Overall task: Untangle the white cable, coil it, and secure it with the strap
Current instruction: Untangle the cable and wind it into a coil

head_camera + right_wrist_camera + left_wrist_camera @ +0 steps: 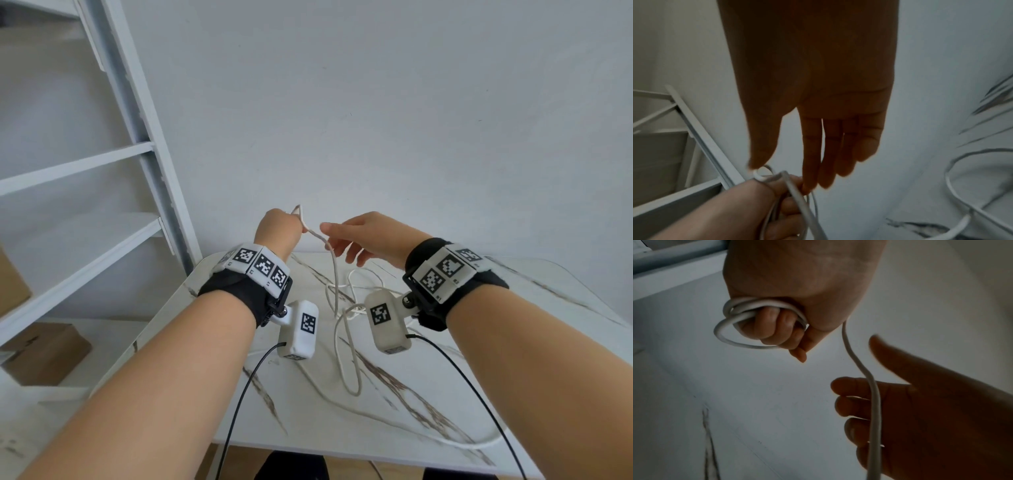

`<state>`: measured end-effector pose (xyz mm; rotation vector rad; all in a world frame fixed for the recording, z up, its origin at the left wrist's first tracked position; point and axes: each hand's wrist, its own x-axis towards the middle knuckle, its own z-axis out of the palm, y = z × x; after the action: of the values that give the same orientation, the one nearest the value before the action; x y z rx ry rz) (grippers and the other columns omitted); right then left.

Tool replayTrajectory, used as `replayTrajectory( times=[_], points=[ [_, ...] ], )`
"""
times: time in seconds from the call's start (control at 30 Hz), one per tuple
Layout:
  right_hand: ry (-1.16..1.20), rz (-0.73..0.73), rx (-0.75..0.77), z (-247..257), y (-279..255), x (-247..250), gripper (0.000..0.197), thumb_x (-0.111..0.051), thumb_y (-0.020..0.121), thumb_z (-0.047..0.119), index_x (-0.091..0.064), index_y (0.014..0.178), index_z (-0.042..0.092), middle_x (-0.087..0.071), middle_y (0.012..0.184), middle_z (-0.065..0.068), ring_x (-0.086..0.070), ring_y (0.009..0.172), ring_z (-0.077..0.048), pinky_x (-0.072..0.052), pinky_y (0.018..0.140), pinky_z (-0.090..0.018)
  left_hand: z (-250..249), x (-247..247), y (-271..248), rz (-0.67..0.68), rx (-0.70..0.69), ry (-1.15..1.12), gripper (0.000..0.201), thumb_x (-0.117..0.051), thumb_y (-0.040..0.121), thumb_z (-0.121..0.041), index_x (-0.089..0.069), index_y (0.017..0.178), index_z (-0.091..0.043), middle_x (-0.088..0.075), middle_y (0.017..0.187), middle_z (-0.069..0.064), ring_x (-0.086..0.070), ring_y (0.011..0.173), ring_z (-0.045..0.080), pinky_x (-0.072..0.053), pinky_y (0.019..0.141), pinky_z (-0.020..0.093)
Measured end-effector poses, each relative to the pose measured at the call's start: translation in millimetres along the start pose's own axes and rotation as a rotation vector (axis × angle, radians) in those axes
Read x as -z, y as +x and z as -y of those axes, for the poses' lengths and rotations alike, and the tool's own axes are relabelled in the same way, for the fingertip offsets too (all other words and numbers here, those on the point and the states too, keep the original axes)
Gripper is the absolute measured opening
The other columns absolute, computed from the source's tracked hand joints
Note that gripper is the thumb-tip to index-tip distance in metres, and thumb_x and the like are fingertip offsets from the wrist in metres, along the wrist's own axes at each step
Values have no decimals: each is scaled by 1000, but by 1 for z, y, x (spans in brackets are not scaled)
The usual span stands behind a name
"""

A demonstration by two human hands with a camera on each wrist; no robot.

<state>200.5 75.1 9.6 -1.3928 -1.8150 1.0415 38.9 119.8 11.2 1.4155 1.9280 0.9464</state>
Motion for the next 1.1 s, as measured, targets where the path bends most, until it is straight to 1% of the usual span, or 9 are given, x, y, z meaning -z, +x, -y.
replayTrajectory(
  times=[0.1, 0.2, 0.37, 0.5, 0.6, 0.7, 0.83, 0.9, 1.1],
  points=[
    [-216, 119, -5, -2, -1, 0, 28, -72, 80, 48, -77, 78, 20, -72, 82, 4, -63, 78, -11, -54, 76, -27, 0, 2, 3, 18, -1, 43, 39, -57, 94, -23, -44, 60, -8, -46, 63, 8, -39, 50, 19, -36, 60, 30],
    [-119, 66, -10, -5, 0, 5, 18, -66, 90, 27, -70, 79, 13, -74, 82, -1, -65, 77, -14, -55, 74, -29, 9, 8, 2, 92, -71, -77, 25, -56, 86, -11, -55, 62, -12, -45, 64, 4, -35, 50, 18, -29, 48, 25],
    [-84, -333, -85, -8, 3, 21, 11, -66, 89, 19, -63, 82, 11, -74, 77, -5, -59, 60, -14, -46, 53, -23, 17, 13, -8, 350, -230, -138, 25, -53, 93, -25, -61, 73, -13, -36, 57, -2, -24, 43, 12, -18, 38, 17],
    [-352, -519, -155, -11, 14, 32, 9, -69, 84, 21, -70, 78, 14, -71, 77, -5, -62, 68, -21, -51, 66, -28, 15, 11, -17, 623, -296, -72, 33, -52, 97, -38, -61, 76, -14, -35, 54, -5, -25, 44, 10, -19, 44, 21],
    [-360, -520, -197, -10, 20, 31, 11, -65, 88, 17, -72, 85, 7, -71, 80, -11, -68, 72, -28, -59, 71, -34, 10, 10, -23, 782, -286, -77, 39, -47, 99, -41, -57, 73, -14, -31, 52, -5, -24, 42, 8, -19, 42, 19],
    [-395, -500, -148, -12, 22, 25, 14, -64, 89, 18, -74, 94, 9, -70, 88, -7, -63, 79, -23, -48, 69, -28, 6, 10, -29, 859, -283, -202, 40, -45, 100, -40, -51, 69, -15, -25, 52, -5, -22, 41, 7, -14, 42, 19],
    [-419, -395, -52, -18, 20, 12, 20, -62, 92, 26, -75, 105, 17, -72, 104, -1, -63, 93, -18, -46, 77, -26, 2, 15, -27, 921, -249, -517, 38, -41, 102, -37, -49, 72, -14, -24, 53, -5, -23, 40, 6, -17, 39, 17],
    [-418, -334, -15, -19, 19, 4, 22, -60, 92, 27, -74, 108, 20, -70, 100, 5, -62, 95, -15, -43, 76, -21, 0, 16, -24, 945, -213, -690, 39, -39, 102, -37, -49, 72, -15, -26, 51, -6, -24, 39, 5, -18, 39, 18],
    [-475, -171, 14, -25, 17, -14, 23, -61, 89, 16, -70, 109, 23, -67, 106, 2, -61, 103, -16, -38, 80, -20, -7, 13, -19, 934, -42, -1156, 34, -34, 99, -25, -55, 77, -11, -33, 53, -4, -31, 40, 9, -23, 40, 20]
  ],
)
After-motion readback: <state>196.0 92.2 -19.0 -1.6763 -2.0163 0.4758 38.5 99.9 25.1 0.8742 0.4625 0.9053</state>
